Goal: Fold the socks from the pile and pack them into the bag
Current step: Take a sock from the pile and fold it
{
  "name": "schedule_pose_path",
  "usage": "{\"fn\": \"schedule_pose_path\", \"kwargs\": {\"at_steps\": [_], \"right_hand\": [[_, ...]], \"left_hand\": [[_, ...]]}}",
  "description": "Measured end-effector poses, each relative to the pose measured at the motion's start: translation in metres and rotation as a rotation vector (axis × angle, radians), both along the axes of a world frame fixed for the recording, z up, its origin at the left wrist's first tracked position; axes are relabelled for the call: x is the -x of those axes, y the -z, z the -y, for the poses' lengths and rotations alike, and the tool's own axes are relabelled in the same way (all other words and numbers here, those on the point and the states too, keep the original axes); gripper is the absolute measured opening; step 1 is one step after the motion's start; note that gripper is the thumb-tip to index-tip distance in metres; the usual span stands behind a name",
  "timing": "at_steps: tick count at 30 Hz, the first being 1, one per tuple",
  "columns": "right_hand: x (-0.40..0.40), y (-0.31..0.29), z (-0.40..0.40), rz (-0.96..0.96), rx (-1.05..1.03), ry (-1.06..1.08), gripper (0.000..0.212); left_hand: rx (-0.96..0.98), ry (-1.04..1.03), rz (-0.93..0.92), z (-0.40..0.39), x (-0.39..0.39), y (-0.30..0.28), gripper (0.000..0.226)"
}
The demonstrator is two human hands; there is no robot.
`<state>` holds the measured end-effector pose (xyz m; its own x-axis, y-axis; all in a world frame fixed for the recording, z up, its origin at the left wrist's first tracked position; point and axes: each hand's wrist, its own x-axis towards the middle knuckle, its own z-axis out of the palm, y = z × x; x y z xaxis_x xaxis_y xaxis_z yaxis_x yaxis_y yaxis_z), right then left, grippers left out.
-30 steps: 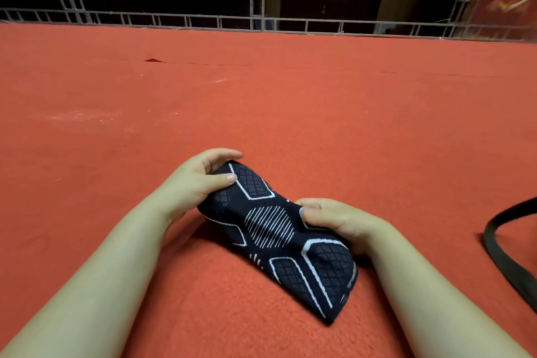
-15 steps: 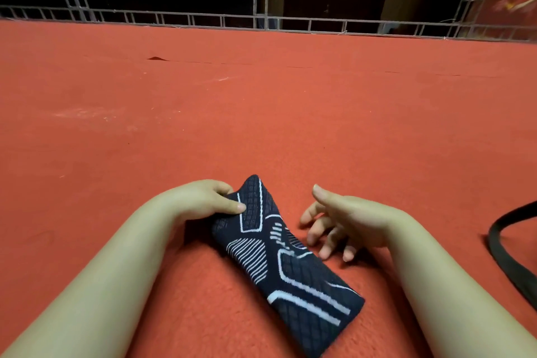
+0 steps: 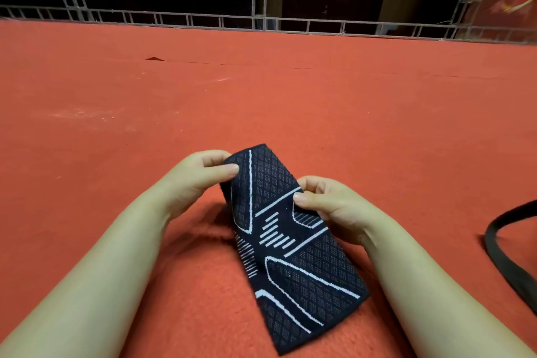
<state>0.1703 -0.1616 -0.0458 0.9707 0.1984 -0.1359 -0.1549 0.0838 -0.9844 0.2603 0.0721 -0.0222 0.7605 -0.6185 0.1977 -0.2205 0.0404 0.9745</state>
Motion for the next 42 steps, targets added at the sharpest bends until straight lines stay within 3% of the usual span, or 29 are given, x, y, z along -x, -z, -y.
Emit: {"fn": "schedule_pose_path", "kwargs": {"at_steps": [5, 9, 11, 13, 17, 20, 22, 24, 26, 30, 32, 35, 38, 42], "right_hand": [[0.001, -0.005, -0.007, -0.040, 0.037, -0.019, 0.045], [0.001, 0.002, -0.016, -0.082, 0.111, -0.040, 0.051], [0.000, 0.002, -0.017, -0.039, 0.049, 0.086, 0.040], [0.000, -0.004, -0.016, 0.047, -0.057, 0.146, 0.030], [0.001, -0.020, -0.012, 0.178, -0.181, 0.266, 0.021], [0.004, -0.031, -0.014, 0.237, -0.223, 0.338, 0.029], [0.005, -0.036, -0.015, 0.244, -0.191, 0.411, 0.044], [0.006, -0.041, -0.013, 0.242, -0.006, 0.531, 0.057], [0.009, -0.046, -0.009, 0.271, 0.208, 0.625, 0.058], [0.014, -0.057, -0.009, 0.360, 0.285, 0.561, 0.011], [0.016, -0.061, -0.008, 0.382, 0.257, 0.565, 0.014], [0.020, -0.068, 0.001, 0.354, 0.312, 0.495, 0.013], [0.020, -0.066, 0.009, 0.340, 0.623, 0.448, 0.022], [0.014, -0.058, 0.004, 0.606, 0.819, 0.583, 0.032]], "left_hand": [[0.170, -0.091, -0.002, 0.007, 0.006, -0.009, 0.007], [-0.135, -0.392, 0.225, 0.015, 0.002, -0.004, 0.016], [-0.223, -0.471, 0.164, 0.015, -0.002, 0.001, 0.026], [-0.345, -0.507, 0.020, 0.011, -0.004, 0.002, 0.061], [-0.446, -0.200, -0.401, 0.013, 0.007, 0.000, 0.096], [-0.401, 0.067, -0.507, 0.021, 0.015, 0.003, 0.126], [-0.226, 0.031, -0.534, 0.027, 0.019, 0.001, 0.104], [-0.040, -0.053, -0.560, 0.030, 0.022, -0.004, 0.080], [0.094, -0.127, -0.511, 0.030, 0.020, -0.009, 0.076], [0.275, -0.220, -0.345, 0.031, 0.021, -0.020, 0.067], [0.178, -0.160, -0.257, 0.028, 0.022, -0.023, 0.075], [-0.130, -0.053, -0.143, 0.021, 0.024, -0.024, 0.103], [-0.277, -0.198, 0.080, 0.027, 0.027, -0.024, 0.090], [-0.383, -0.521, 0.588, 0.034, 0.025, -0.024, 0.059]]}}
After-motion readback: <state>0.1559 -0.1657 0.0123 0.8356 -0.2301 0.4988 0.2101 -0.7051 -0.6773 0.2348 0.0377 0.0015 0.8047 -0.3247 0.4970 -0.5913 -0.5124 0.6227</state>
